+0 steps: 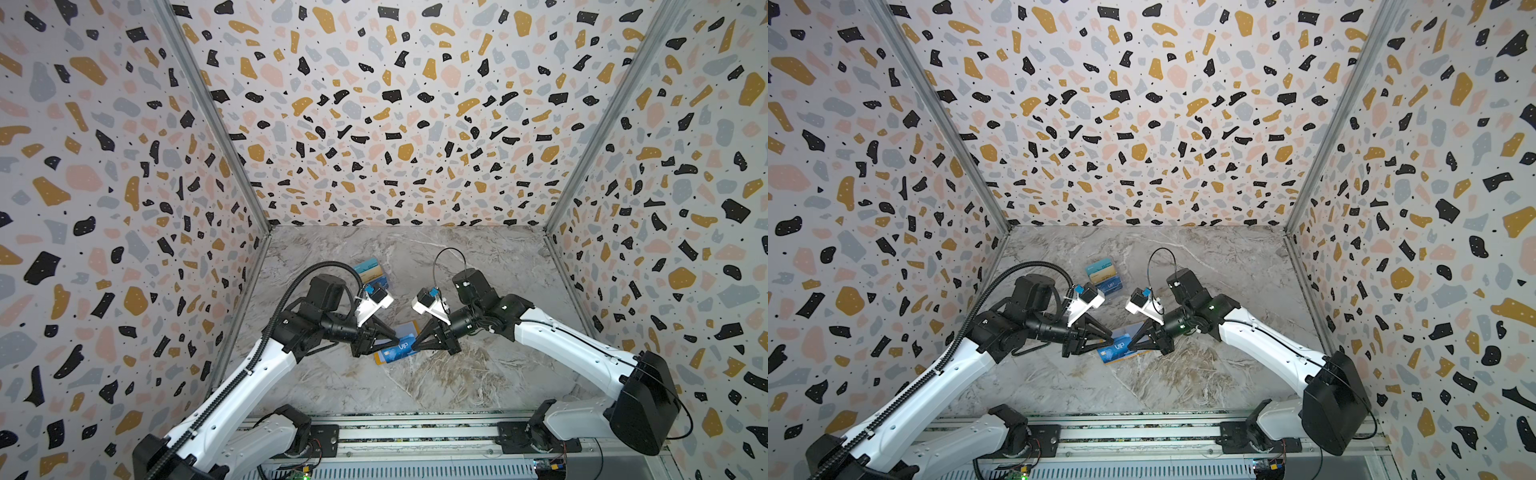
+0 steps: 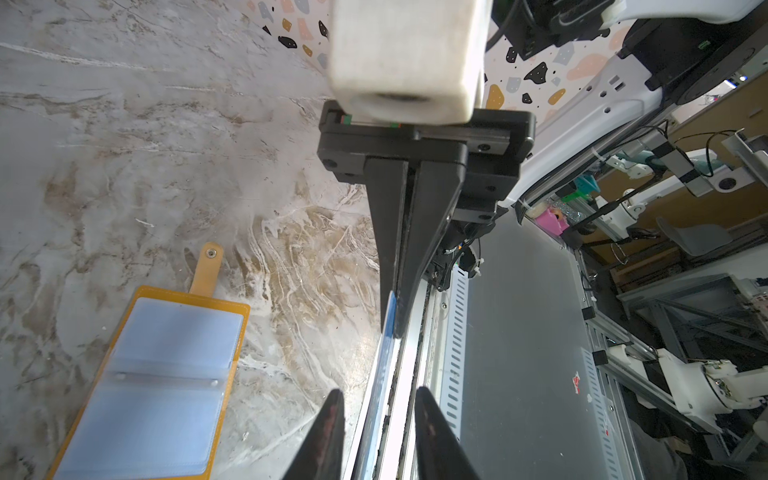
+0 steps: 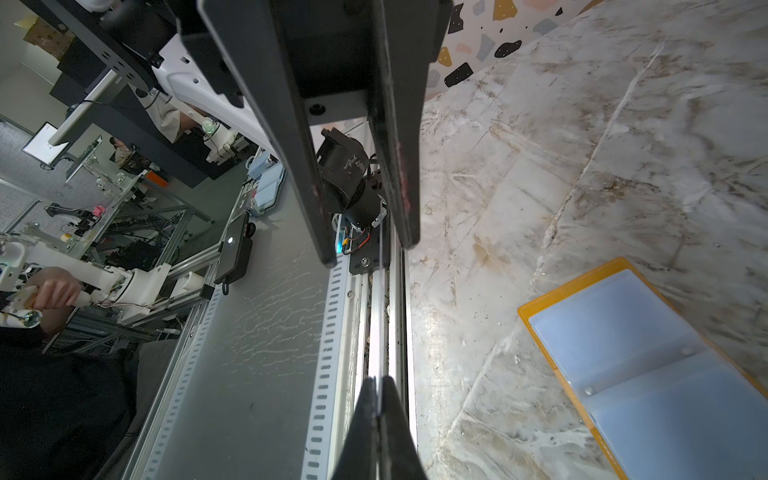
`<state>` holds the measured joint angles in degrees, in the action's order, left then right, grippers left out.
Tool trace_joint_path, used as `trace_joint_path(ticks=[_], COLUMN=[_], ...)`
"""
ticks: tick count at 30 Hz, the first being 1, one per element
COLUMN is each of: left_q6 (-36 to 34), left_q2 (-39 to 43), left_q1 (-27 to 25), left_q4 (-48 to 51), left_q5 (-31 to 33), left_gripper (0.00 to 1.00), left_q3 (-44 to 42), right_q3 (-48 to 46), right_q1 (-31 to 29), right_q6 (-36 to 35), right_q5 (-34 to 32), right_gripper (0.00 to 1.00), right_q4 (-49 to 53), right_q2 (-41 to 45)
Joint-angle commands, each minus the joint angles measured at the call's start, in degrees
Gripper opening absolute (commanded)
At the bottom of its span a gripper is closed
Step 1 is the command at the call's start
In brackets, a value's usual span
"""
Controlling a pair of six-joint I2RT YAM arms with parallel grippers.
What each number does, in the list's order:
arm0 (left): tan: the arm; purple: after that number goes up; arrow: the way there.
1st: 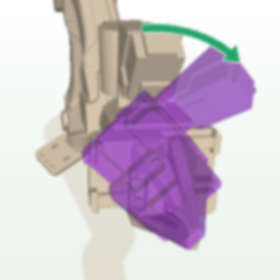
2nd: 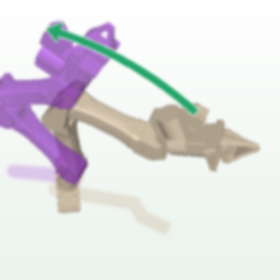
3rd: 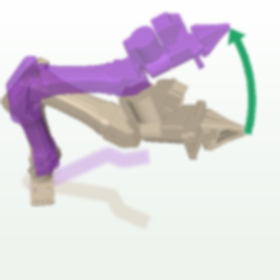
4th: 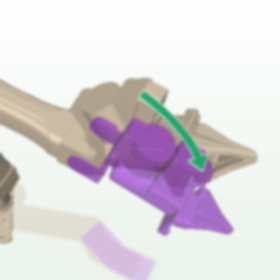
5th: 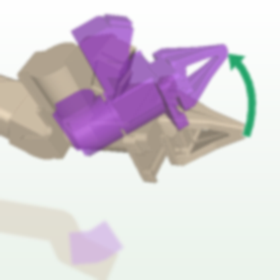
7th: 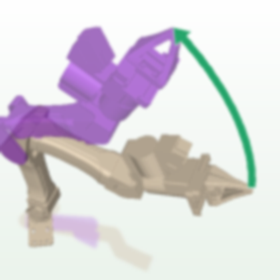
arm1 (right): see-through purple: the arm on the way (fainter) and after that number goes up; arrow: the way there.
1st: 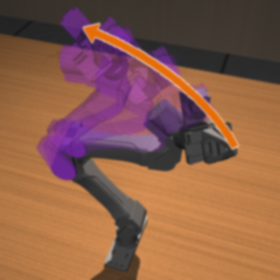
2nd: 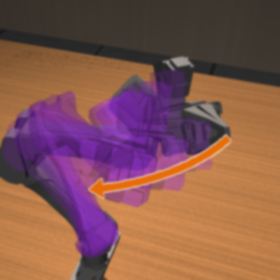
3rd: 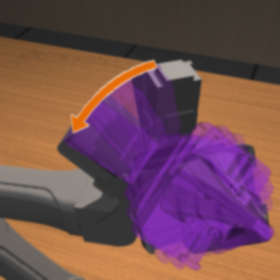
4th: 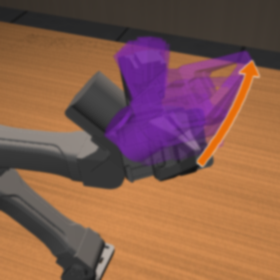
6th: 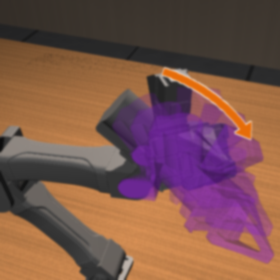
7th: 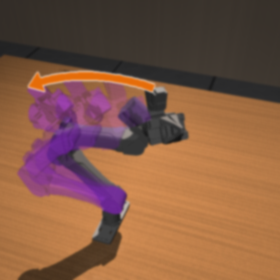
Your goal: Take the credit cards out of the card holder
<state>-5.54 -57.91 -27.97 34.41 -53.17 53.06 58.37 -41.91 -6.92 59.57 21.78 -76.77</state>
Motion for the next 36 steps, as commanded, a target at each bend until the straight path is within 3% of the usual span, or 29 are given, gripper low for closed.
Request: trace_joint_path(ticks=[1,9,21,31,34,36], left_q6=[-1.1,-2.6,-3.1,-3.6,-2.9,-1.9], left_q2=[0.3,-0.1,-0.4,-1.3,-1.4,-1.4], left_q1=[0.2,0.1,0.0,0.0,0.0,0.0], left_q4=[-0.4,0.5,1.0,1.0,-0.1,-1.3], left_q5=[-1.7,-3.8,-4.0,-3.4,-1.6,0.0], left_gripper=[0.3,0.15,0.14,0.01,0.0,0.0], left_q3=[-0.5,-0.2,-0.1,0.2,0.6,0.9], right_q3=[2.4,2.7,2.8,1.7,0.5,-0.7], right_q1=[-0.3,-0.3,0.2,1.5,2.6,3.5], right_q6=[0.2,1.6,2.9,4.3,5.5,6.2], right_q5=[0.5,-0.2,0.2,-0.6,-1.5,-1.6], right_gripper=[0.0,0.0,0.0,0.0,0.04,0.23], right_q4=[-1.5,-3.2,-4.8,-6.5,-7.4,-8.2], right_q2=[1.5,1.2,1.5,2.5,3.4,4.3])
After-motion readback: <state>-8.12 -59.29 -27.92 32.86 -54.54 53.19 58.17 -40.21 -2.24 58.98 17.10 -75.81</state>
